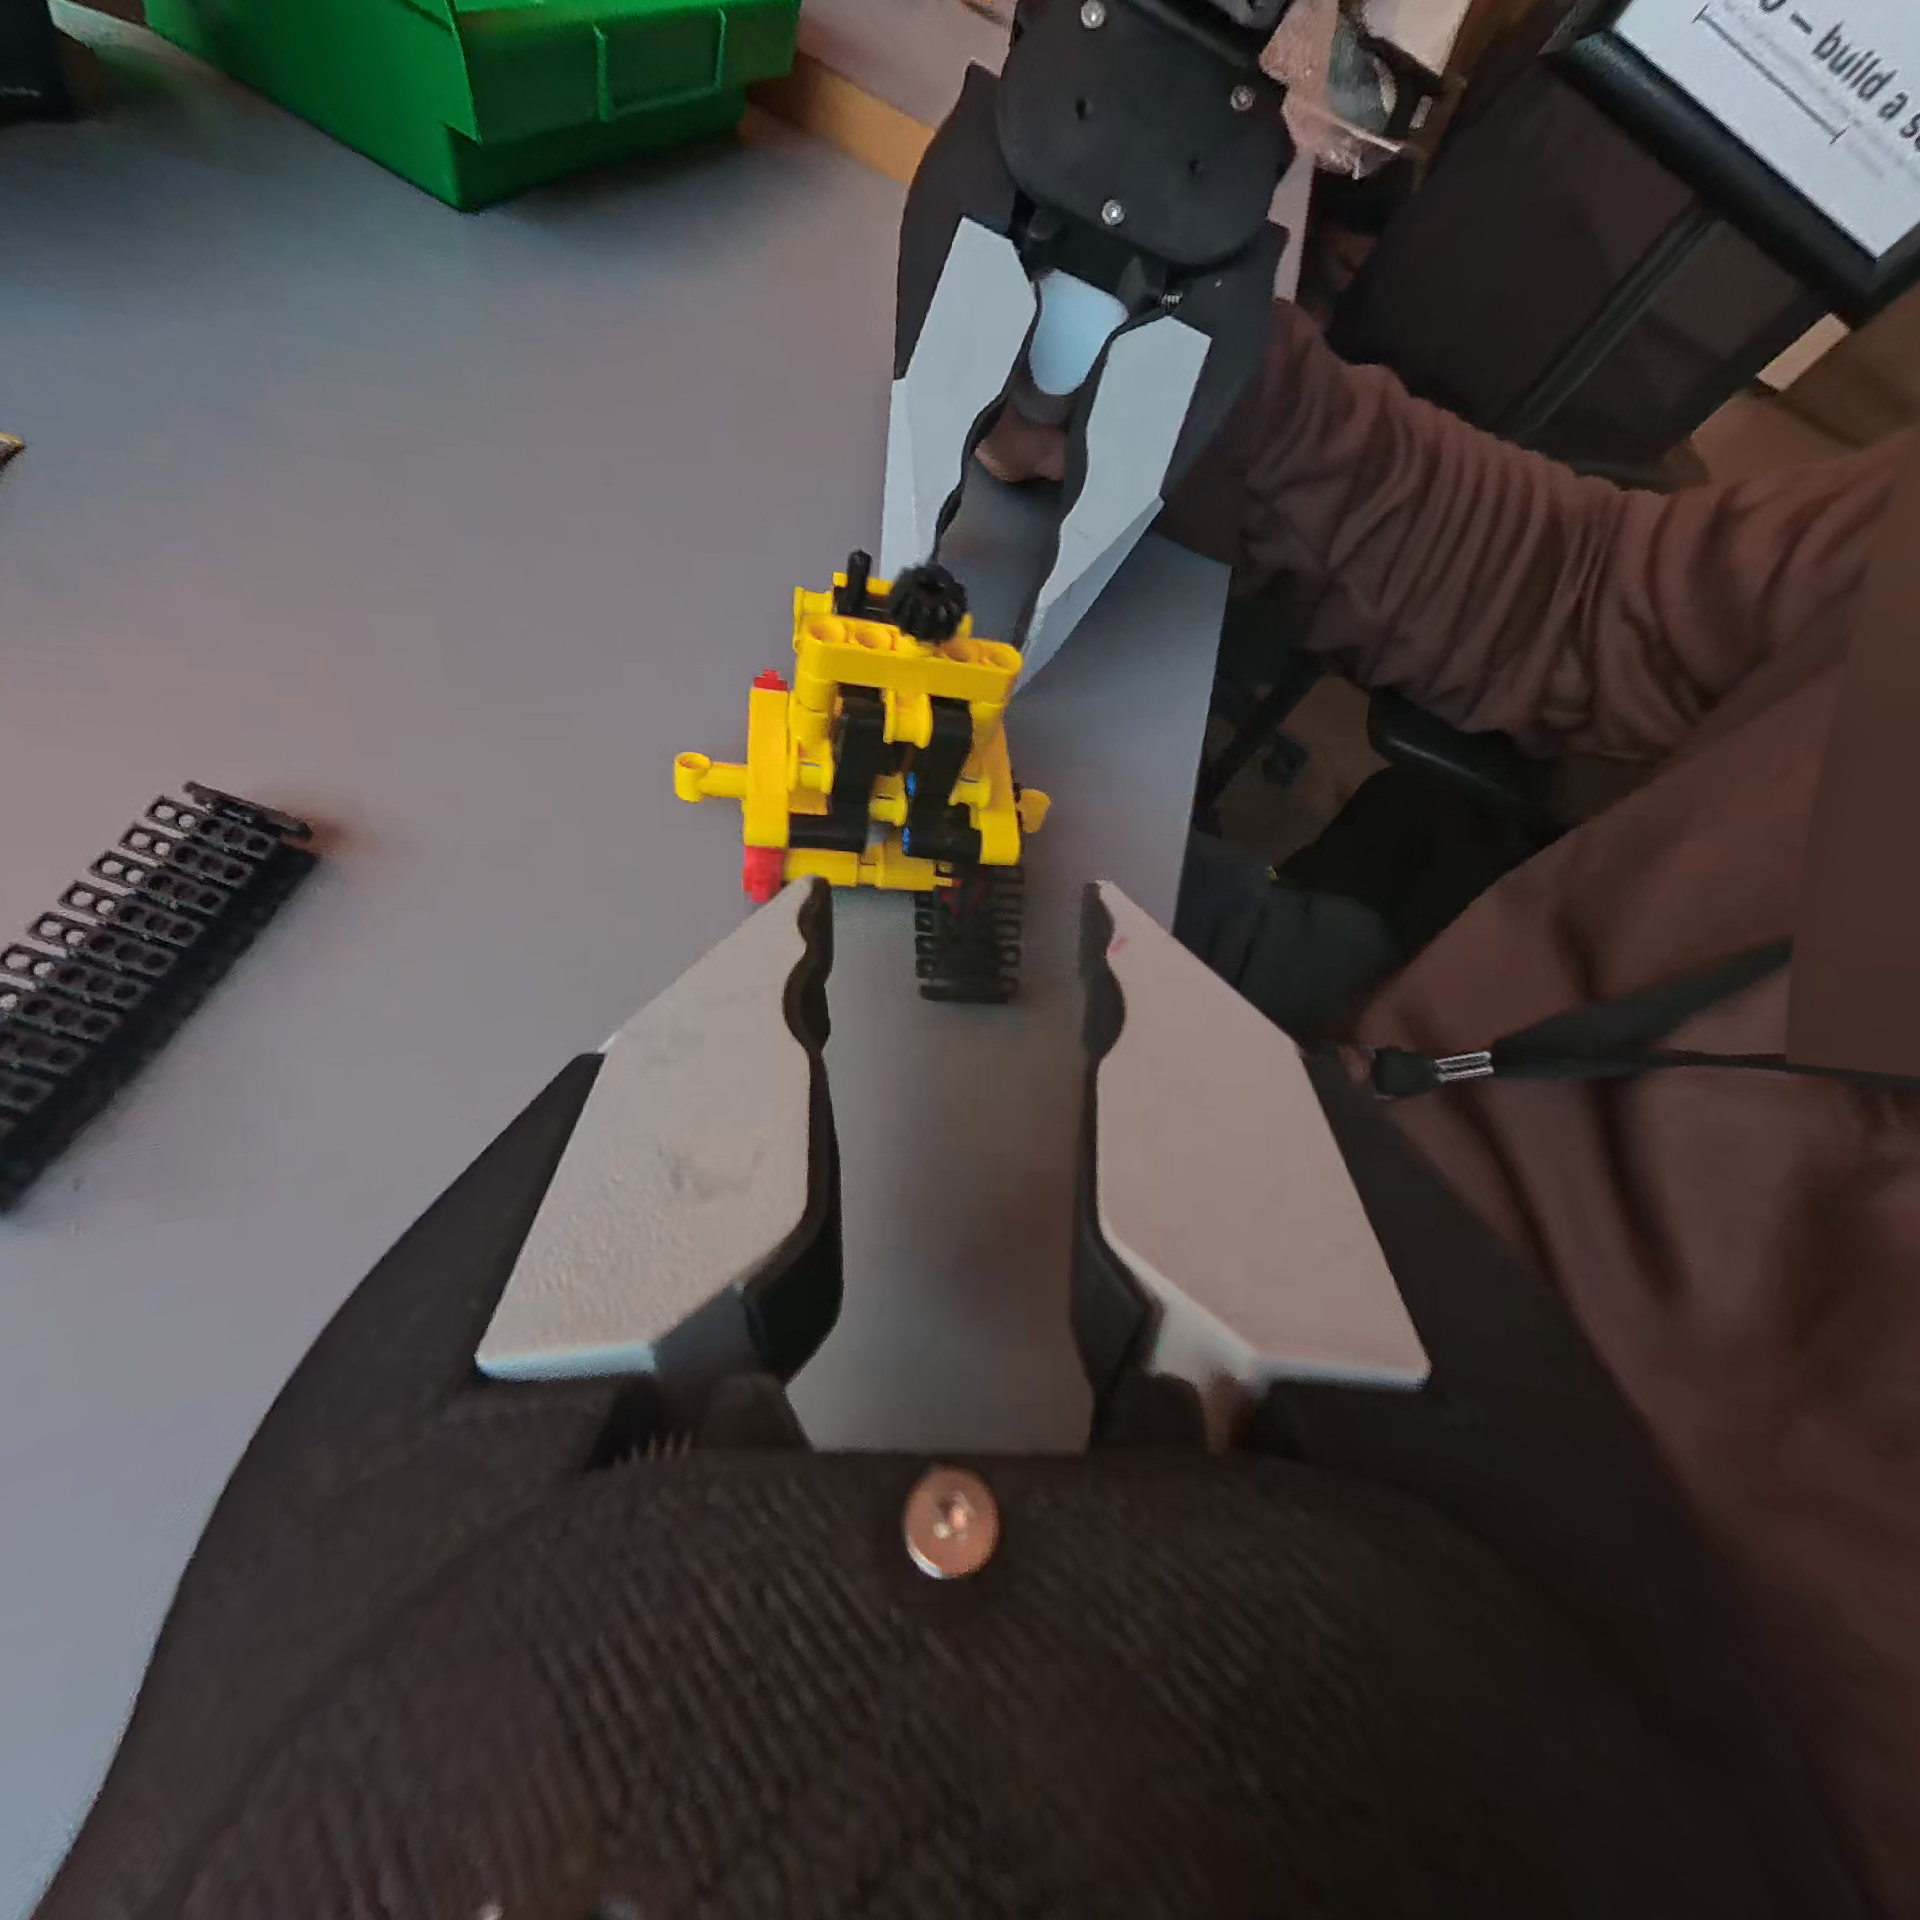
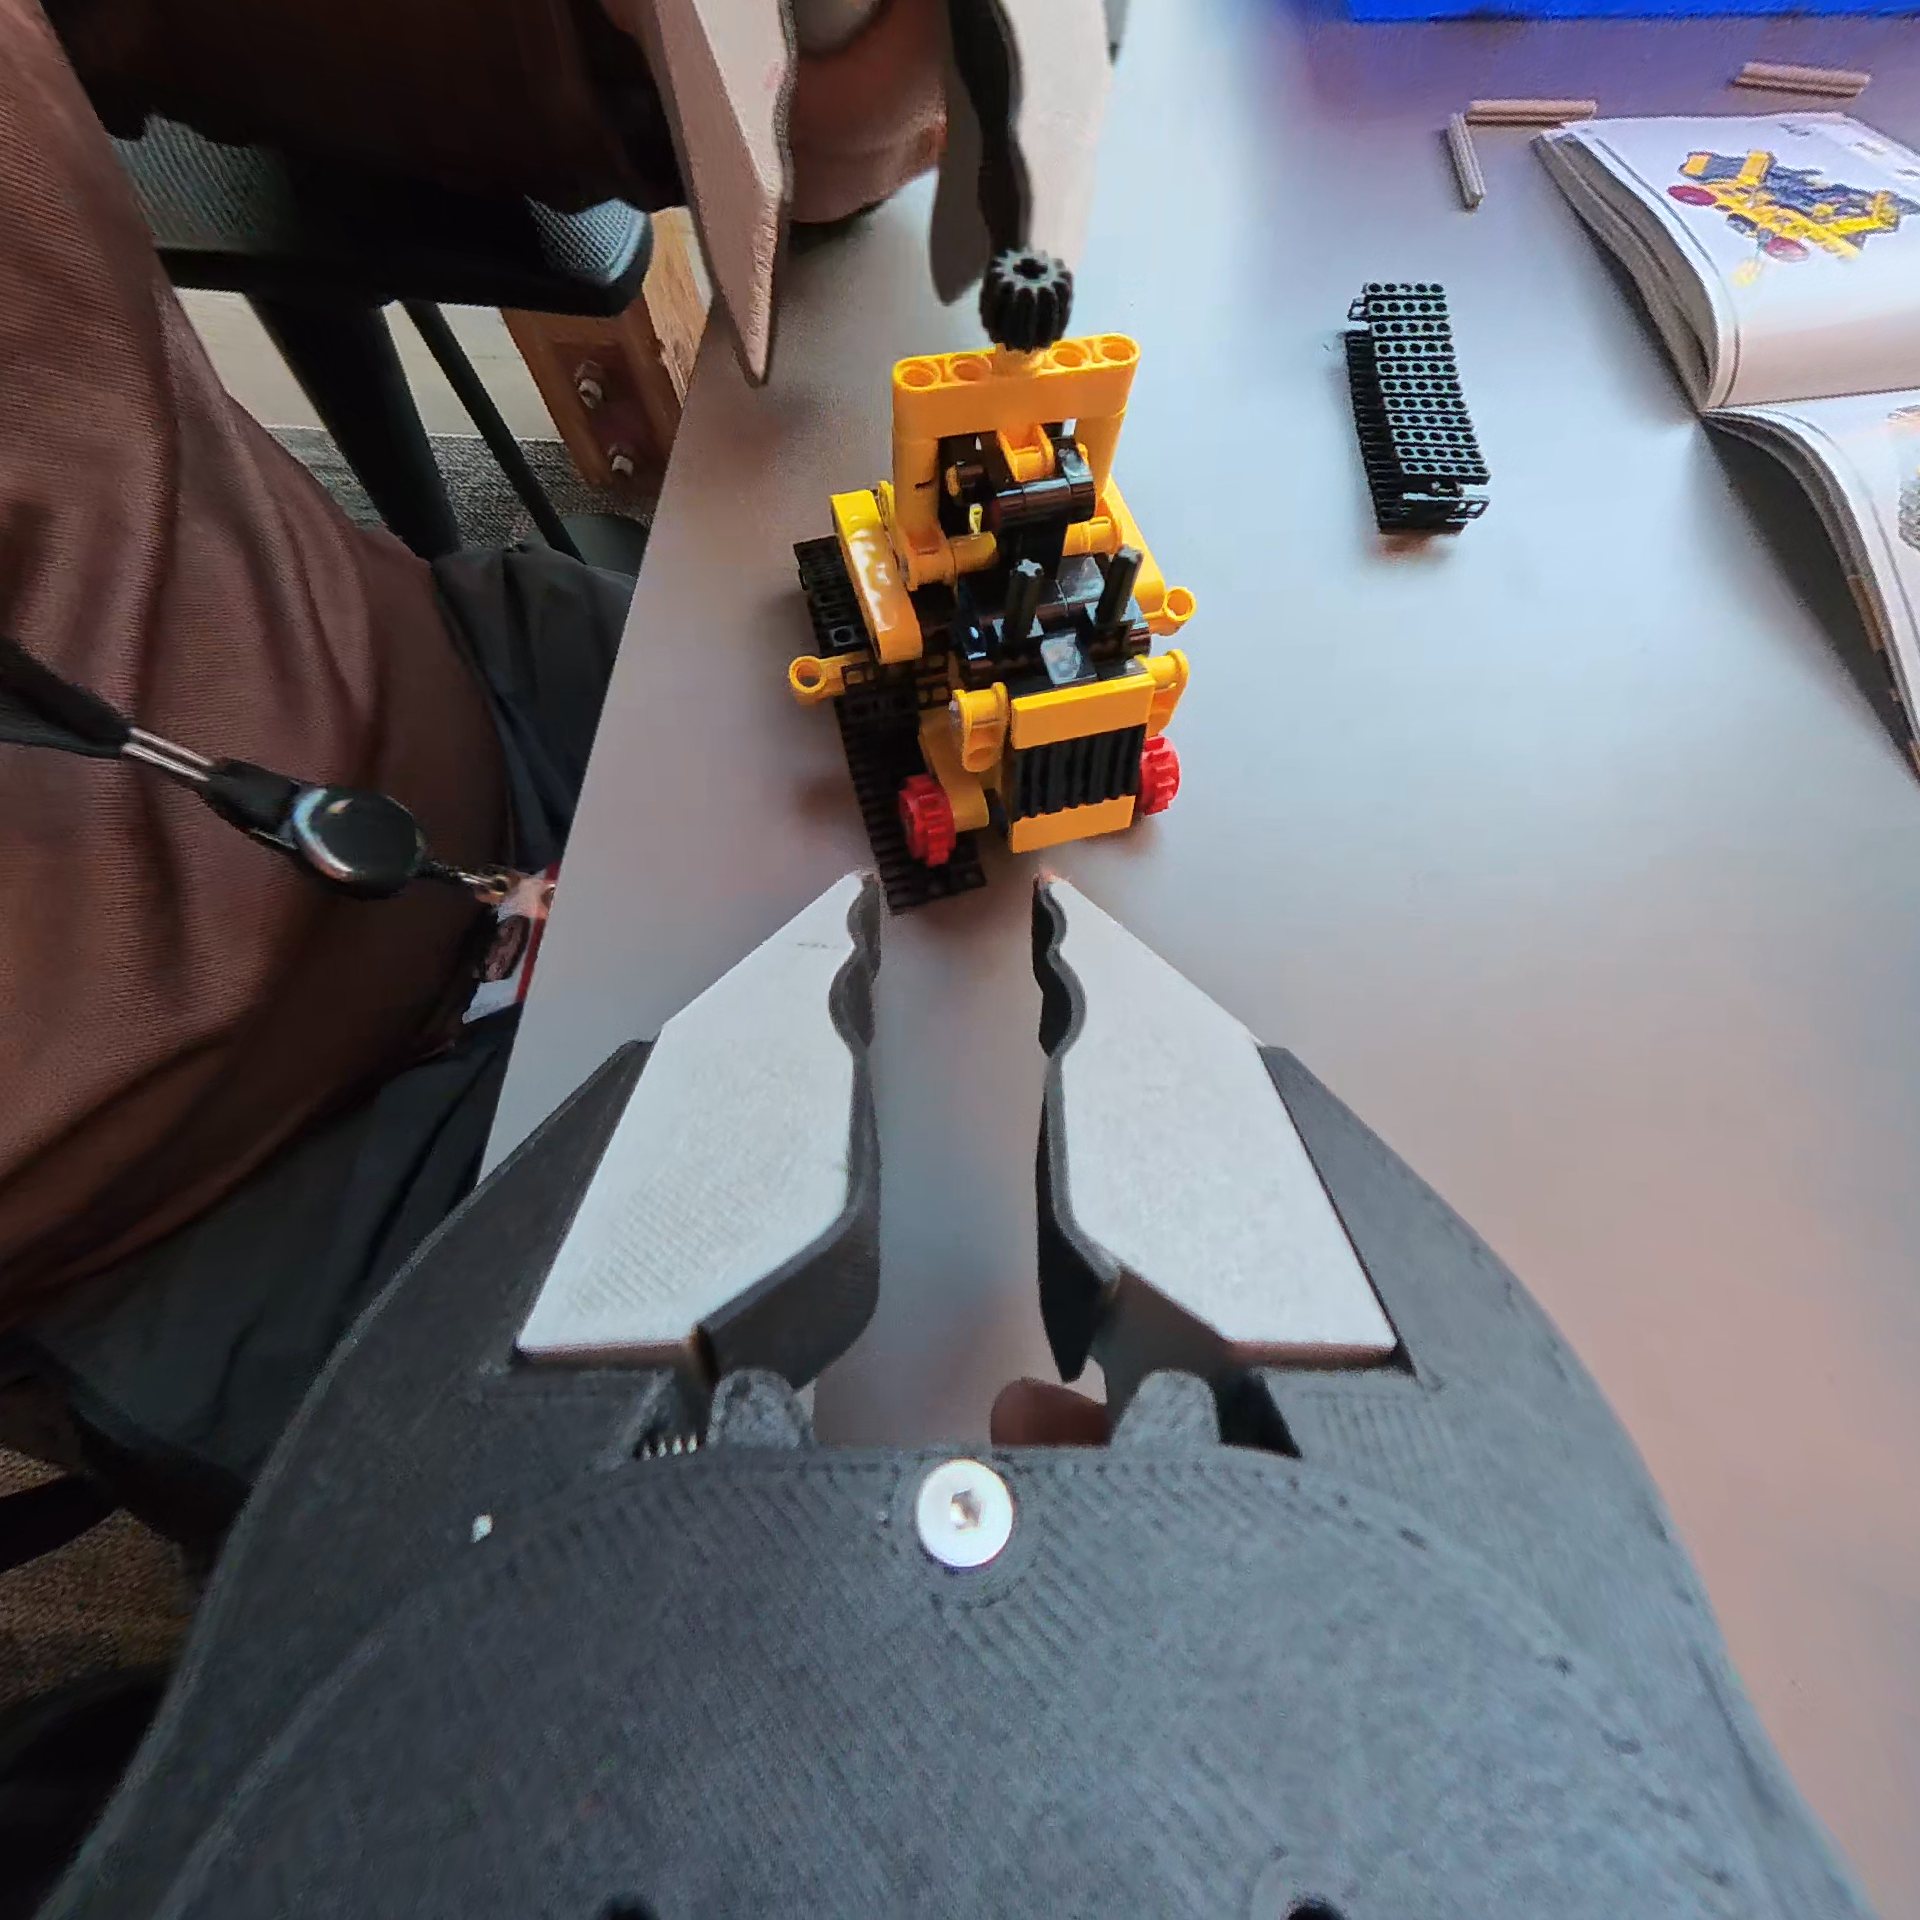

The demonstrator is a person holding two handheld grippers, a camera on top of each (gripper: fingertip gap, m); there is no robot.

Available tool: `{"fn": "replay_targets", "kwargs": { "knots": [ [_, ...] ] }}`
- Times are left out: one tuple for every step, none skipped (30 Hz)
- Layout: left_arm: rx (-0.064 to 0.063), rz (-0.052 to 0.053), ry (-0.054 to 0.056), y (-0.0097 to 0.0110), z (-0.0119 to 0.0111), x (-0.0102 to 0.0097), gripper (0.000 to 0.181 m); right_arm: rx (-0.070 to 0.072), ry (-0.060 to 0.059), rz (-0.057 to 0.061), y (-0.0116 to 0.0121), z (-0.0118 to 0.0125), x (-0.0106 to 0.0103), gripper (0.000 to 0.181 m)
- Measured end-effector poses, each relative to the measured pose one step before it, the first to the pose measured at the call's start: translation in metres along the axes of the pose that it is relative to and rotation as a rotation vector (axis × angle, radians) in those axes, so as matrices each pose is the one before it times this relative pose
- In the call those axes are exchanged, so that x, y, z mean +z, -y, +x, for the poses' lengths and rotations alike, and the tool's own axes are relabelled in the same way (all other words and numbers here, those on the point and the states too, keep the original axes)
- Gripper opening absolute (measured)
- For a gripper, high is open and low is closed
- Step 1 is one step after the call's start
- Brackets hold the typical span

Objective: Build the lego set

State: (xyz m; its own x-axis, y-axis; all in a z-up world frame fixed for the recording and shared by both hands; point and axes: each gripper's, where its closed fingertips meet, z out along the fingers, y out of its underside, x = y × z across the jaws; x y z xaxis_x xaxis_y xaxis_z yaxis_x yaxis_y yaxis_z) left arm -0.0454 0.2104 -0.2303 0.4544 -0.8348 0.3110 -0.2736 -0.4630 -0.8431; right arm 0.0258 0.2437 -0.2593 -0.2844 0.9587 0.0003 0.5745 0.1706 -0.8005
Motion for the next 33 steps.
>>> {"fn": "replay_targets", "kwargs": {
  "knots": [
    [0.0018,-0.0110,0.0157,-0.00318,0.00312,-0.00012,0.043,-0.0008,0.0007,-0.0042,-0.00091,-0.00035,-0.00006,0.028],
    [0.0060,-0.0140,0.0204,-0.00311,0.00289,0.00047,0.041,0.0002,0.0061,-0.0062,-0.00101,-0.00092,0.00035,0.030],
    [0.0101,-0.0120,0.0273,-0.00227,0.00221,0.00083,0.038,0.0001,0.0044,-0.0059,-0.00073,-0.00048,0.00052,0.031],
    [0.0100,-0.0063,0.0307,-0.00080,0.00179,0.00082,0.035,-0.0012,0.0013,-0.0066,-0.00078,-0.00031,0.00070,0.031],
    [0.0073,0.0041,0.0224,0.00115,0.00269,0.00088,0.031,-0.0023,-0.0018,-0.0073,-0.00081,-0.00008,0.00072,0.031],
    [0.0054,0.0139,0.0045,0.00272,0.00508,0.00119,0.028,-0.0035,-0.0032,-0.0061,-0.00074,0.00004,0.00068,0.031],
    [0.0045,0.0161,-0.0027,0.00324,0.00563,0.00161,0.024,-0.0034,-0.0035,-0.0040,-0.00048,0.00008,0.00045,0.031],
    [0.0069,0.0073,0.0023,0.00198,0.00428,0.00240,0.021,-0.0025,-0.0033,-0.0019,-0.00025,0.00009,0.00020,0.031],
    [0.0080,-0.0078,0.0131,-0.00016,0.00183,0.00318,0.020,-0.0017,-0.0015,0.0001,0.00008,0.00002,-0.00007,0.031],
    [0.0100,-0.0192,0.0213,-0.00207,0.00024,0.00371,0.020,-0.0008,-0.0002,0.0013,0.00015,-0.00006,-0.00010,0.031],
    [0.0114,-0.0258,0.0230,-0.00309,-0.00025,0.00381,0.020,-0.0002,-0.0006,0.0009,0.00007,0.00007,-0.00001,0.032],
    [0.0114,-0.0262,0.0182,-0.00327,0.00027,0.00351,0.020,0.0002,0.0003,-0.0005,-0.00007,-0.00005,-0.00003,0.033],
    [0.0087,-0.0201,0.0193,-0.00259,-0.00008,0.00306,0.020,0.0010,0.0009,-0.0022,-0.00024,0.00002,0.00025,0.034],
    [0.0074,-0.0119,0.0212,-0.00166,-0.00078,0.00229,0.021,0.0011,0.0003,-0.0043,-0.00047,-0.00002,0.00049,0.036],
    [0.0071,-0.0060,0.0199,-0.00085,-0.00095,0.00146,0.021,-0.0003,-0.0004,-0.0062,-0.00078,0.00001,0.00060,0.038],
    [0.0060,-0.0006,0.0161,-0.00004,-0.00082,0.00092,0.020,-0.0019,-0.0007,-0.0076,-0.00086,-0.00006,0.00078,0.039],
    [0.0042,0.0004,0.0174,0.00021,-0.00128,0.00037,0.020,-0.0034,-0.0013,-0.0081,-0.00092,-0.00025,0.00089,0.039],
    [0.0039,-0.0018,0.0170,-0.00001,-0.00150,0.00028,0.019,-0.0043,-0.0029,-0.0072,-0.00083,-0.00003,0.00074,0.039],
    [0.0045,-0.0023,0.0172,-0.00009,-0.00154,0.00004,0.019,-0.0028,-0.0037,-0.0053,-0.00058,0.00011,0.00055,0.039],
    [0.0069,-0.0026,0.0103,-0.00011,-0.00048,0.00021,0.019,-0.0011,-0.0011,-0.0029,-0.00036,-0.00007,0.00029,0.040],
    [0.0069,-0.0031,0.0077,-0.00009,-0.00011,0.00010,0.019,-0.0006,-0.0011,-0.0006,0.00000,0.00013,0.00005,0.040],
    [0.0066,-0.0037,0.0076,-0.00020,-0.00029,0.00015,0.019,0.0002,-0.0016,0.0004,-0.00001,0.00018,-0.00005,0.040],
    [0.0055,-0.0038,0.0085,-0.00014,-0.00048,0.00007,0.018,0.0006,-0.0006,-0.0001,0.00003,0.00017,0.00005,0.040],
    [0.0060,-0.0030,0.0078,0.00006,-0.00042,0.00005,0.018,0.0007,-0.0008,-0.0010,-0.00009,0.00012,0.00014,0.040],
    [0.0058,-0.0023,0.0074,0.00018,-0.00022,0.00027,0.018,0.0004,-0.0004,-0.0031,-0.00039,0.00005,0.00029,0.039],
    [0.0079,0.0012,0.0069,0.00078,0.00014,0.00046,0.016,-0.0007,0.0004,-0.0033,-0.00030,-0.00015,0.00039,0.039],
    [0.0096,0.0032,0.0043,0.00115,0.00073,0.00048,0.015,0.0004,0.0009,0.0004,0.00016,0.00000,0.00015,0.038],
    [0.0084,0.0010,0.0042,0.00099,0.00073,0.00084,0.013,0.0018,0.0015,-0.0001,0.00000,-0.00009,0.00017,0.038],
    [0.0079,-0.0012,0.0051,0.00060,0.00035,0.00090,0.013,0.0025,0.0015,-0.0001,0.00020,-0.00008,0.00024,0.038],
    [0.0092,-0.0010,0.0050,0.00063,0.00028,0.00090,0.012,0.0032,-0.0008,0.0001,0.00027,0.00032,0.00031,0.037],
    [0.0082,-0.0016,0.0040,0.00052,0.00020,0.00068,0.011,0.0046,-0.0042,0.0002,0.00022,0.00098,0.00025,0.036],
    [0.0053,-0.0002,0.0024,0.00087,0.00025,0.00019,0.011,0.0055,-0.0038,0.0002,-0.00001,0.00097,0.00000,0.034],
    [0.0029,0.0036,-0.0034,0.00144,0.00108,-0.00030,0.011,0.0027,0.0014,0.0004,0.00003,0.00009,-0.00013,0.033]
  ]
}}
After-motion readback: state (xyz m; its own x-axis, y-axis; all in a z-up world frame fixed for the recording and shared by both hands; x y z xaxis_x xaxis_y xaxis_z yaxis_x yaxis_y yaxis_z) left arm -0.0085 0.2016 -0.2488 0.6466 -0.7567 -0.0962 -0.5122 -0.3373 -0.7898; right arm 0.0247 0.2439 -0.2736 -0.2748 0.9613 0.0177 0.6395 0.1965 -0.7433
